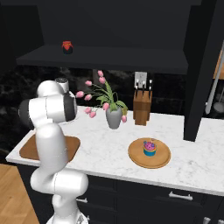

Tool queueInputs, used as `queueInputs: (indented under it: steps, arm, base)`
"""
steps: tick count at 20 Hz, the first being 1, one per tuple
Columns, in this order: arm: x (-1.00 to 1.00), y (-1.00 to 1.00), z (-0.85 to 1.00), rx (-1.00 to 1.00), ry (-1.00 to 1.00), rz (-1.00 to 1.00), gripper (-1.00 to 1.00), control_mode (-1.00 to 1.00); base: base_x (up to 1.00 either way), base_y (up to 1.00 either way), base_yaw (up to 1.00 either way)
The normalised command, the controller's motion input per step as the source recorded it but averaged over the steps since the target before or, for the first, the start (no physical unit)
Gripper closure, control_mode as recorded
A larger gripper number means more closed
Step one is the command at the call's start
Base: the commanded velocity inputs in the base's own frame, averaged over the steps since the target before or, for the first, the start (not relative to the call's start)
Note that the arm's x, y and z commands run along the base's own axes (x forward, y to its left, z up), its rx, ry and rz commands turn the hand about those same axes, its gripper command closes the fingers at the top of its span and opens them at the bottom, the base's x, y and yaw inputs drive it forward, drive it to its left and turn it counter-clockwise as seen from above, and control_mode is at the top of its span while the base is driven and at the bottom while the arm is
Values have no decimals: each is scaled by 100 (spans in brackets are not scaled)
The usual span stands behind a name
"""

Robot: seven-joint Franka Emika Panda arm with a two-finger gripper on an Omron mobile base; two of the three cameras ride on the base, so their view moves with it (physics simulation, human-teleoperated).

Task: From the different types of pastries on the counter, select a croissant and place it on the cutting board. Then retrieve a jar of jam from the cabinet and place it alongside the croissant on the cutting board.

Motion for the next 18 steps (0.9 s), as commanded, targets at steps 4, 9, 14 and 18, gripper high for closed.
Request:
queueInputs:
  steps: [4, 9, 14, 18]
  arm:
    - [7, 24, -37, -24, 5, 9, -100, -100]
    - [0, 3, 0, 0, 1, 0, -100, -100]
    - [25, 0, 0, 0, -2, 0, -100, -100]
    - [24, 0, -4, 0, 0, 0, -100, -100]
  base:
    - [0, 0, 0]
    - [0, 0, 0]
    - [0, 0, 0]
    - [0, 0, 0]
